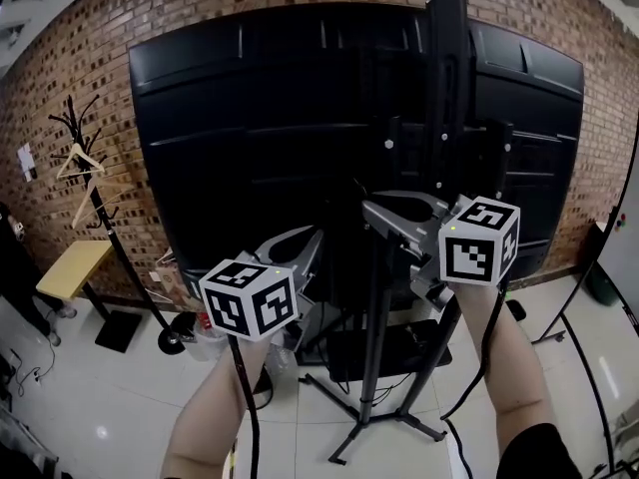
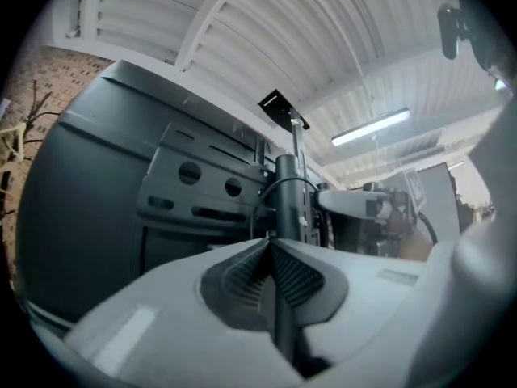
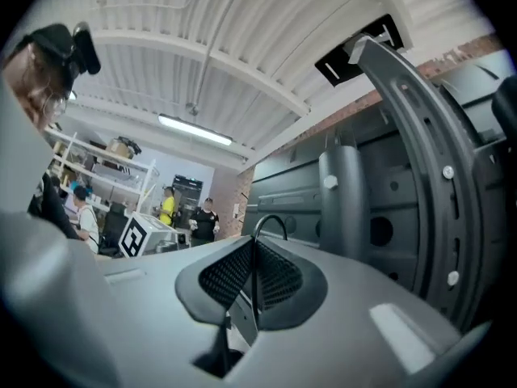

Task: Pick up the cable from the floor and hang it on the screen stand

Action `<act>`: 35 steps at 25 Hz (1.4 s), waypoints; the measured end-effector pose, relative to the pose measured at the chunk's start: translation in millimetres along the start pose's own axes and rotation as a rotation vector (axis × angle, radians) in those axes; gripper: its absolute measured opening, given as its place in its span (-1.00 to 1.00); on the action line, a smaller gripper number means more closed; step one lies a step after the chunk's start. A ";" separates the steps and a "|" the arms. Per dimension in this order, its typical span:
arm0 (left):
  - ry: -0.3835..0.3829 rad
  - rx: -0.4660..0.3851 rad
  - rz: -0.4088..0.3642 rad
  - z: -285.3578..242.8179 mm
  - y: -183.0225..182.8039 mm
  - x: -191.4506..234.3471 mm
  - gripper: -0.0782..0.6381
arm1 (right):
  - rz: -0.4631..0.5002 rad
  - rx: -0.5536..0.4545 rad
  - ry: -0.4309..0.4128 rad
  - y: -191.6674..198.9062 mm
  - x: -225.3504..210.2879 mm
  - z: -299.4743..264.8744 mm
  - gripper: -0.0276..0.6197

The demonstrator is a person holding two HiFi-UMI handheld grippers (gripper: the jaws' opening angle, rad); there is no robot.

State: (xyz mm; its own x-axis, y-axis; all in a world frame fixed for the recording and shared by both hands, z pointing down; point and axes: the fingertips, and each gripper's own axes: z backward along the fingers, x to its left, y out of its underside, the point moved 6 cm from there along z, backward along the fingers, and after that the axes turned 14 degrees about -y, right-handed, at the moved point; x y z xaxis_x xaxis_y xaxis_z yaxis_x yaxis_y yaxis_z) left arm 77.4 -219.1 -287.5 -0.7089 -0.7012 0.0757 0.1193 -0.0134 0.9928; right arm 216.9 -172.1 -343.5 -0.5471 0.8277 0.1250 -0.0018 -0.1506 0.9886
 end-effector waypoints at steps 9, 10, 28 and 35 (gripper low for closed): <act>0.086 -0.042 -0.047 -37.6 -56.6 -11.4 -0.77 | 0.071 -0.046 0.099 -74.8 -26.3 14.4 -0.86; 0.093 -0.045 -0.048 -40.8 -60.9 -13.1 -0.77 | 0.077 -0.051 0.110 -82.0 -27.9 17.9 -0.86; 0.113 -0.031 -0.108 -77.0 -75.5 -24.7 -0.77 | 0.014 -0.060 0.322 -69.6 -72.6 80.2 -0.85; 0.085 -0.042 -0.094 -78.4 -62.7 -19.7 -0.77 | -0.089 -0.067 0.337 -9.8 -85.6 84.3 -0.85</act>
State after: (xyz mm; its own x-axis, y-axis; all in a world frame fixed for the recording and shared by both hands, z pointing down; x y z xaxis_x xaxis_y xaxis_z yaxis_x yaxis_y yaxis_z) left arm 138.4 -260.4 -358.6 -0.6571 -0.7533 -0.0278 0.0854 -0.1110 0.9901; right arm 334.3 -195.9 -356.9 -0.7880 0.6157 -0.0076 -0.1112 -0.1302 0.9852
